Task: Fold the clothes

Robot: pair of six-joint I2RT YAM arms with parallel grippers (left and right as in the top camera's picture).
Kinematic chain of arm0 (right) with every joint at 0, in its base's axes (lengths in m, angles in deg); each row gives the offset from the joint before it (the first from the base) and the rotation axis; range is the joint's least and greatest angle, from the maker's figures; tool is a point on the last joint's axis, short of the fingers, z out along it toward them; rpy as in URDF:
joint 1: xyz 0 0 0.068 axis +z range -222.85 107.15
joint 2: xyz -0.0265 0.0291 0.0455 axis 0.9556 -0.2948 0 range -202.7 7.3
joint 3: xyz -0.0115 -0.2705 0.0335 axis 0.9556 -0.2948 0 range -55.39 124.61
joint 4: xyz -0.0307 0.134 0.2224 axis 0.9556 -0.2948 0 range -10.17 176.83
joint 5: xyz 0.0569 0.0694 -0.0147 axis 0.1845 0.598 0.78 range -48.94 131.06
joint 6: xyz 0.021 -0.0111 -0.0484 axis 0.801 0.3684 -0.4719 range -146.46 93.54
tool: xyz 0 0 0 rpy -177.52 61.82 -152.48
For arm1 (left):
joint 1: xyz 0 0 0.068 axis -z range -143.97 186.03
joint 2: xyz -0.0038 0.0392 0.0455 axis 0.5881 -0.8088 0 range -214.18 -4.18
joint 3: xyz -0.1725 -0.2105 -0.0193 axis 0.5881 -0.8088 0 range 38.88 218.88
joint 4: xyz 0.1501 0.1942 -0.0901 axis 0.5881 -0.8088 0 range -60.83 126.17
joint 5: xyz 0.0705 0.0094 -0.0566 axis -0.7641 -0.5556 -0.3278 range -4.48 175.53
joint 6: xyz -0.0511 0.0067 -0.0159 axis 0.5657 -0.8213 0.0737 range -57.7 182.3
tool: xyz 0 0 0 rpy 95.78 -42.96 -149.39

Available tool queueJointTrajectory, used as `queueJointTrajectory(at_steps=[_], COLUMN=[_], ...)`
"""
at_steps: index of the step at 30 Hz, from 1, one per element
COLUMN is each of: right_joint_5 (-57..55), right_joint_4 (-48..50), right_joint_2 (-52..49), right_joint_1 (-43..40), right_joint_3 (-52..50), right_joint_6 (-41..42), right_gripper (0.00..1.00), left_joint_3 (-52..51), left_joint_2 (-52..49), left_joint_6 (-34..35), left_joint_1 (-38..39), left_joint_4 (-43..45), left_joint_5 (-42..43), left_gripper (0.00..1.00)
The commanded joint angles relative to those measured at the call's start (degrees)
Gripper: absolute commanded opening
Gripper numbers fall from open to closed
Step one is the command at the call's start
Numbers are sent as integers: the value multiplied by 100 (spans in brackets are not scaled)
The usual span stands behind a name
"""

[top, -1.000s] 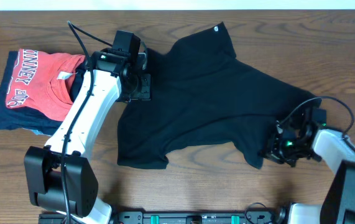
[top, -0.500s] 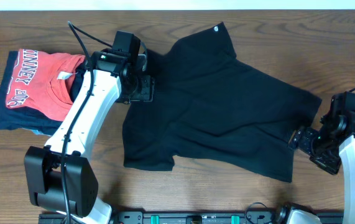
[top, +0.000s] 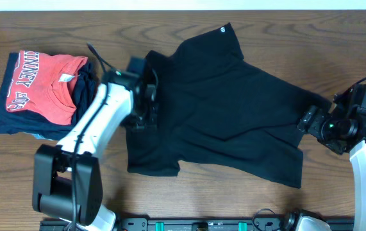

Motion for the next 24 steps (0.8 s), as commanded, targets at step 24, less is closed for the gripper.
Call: queueJointTrajectory(at_steps=[24], right_joint_5=[-247], right_joint_4=[1565], right_joint_2=[-658], right_joint_1=[-26], right_joint_3=[35], right_joint_6=[640], right_gripper=[78], left_joint_3=[-2455], left_joint_2=[48], left_joint_6=[1980], left_joint_1=[-1161], left_joint_4=[533], left_joint_5=[-1224], left_gripper=[6])
